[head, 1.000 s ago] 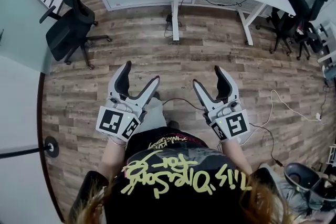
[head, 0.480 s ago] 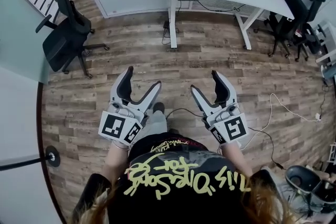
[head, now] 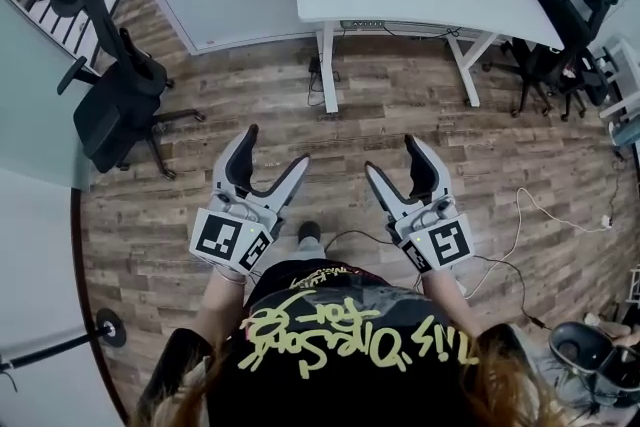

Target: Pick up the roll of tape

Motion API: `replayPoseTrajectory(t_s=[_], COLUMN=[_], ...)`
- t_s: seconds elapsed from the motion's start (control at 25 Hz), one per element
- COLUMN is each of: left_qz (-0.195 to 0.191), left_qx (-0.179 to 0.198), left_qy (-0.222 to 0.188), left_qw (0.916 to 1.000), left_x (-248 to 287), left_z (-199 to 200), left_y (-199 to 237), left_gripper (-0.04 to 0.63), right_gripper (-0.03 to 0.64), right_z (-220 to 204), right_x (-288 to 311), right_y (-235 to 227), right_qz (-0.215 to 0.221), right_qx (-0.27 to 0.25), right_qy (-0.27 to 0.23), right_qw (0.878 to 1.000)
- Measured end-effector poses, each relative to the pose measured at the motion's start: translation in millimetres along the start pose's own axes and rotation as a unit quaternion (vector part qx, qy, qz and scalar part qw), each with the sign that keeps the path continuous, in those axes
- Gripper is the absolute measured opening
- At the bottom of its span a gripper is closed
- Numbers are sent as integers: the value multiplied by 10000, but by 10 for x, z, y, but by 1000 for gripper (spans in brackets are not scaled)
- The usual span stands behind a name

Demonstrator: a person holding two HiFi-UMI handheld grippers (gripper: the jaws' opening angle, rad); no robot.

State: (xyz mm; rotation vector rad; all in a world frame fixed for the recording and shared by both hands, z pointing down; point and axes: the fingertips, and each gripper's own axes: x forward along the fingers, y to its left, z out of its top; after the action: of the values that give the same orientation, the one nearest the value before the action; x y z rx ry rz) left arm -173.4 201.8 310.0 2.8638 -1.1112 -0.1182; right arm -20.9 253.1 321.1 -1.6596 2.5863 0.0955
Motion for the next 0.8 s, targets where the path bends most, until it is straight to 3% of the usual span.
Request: replayPoseTrajectory(t_s=[0.48,0.8], left_qz=[-605,-490], left_qx=[151,84], left_qy=[130,173], left_qw=[9980,9986], left_x=[651,633], left_z=[45,0], left_y=[676,826], left_gripper=[364,359], right_gripper=[295,295], right_z=[-74,-149], right_x=[785,912], right_y=[-323,-329], right_qz=[-613,-478], right_qx=[115,117], right_qy=[-105,-25], right_qw=[9980,9988])
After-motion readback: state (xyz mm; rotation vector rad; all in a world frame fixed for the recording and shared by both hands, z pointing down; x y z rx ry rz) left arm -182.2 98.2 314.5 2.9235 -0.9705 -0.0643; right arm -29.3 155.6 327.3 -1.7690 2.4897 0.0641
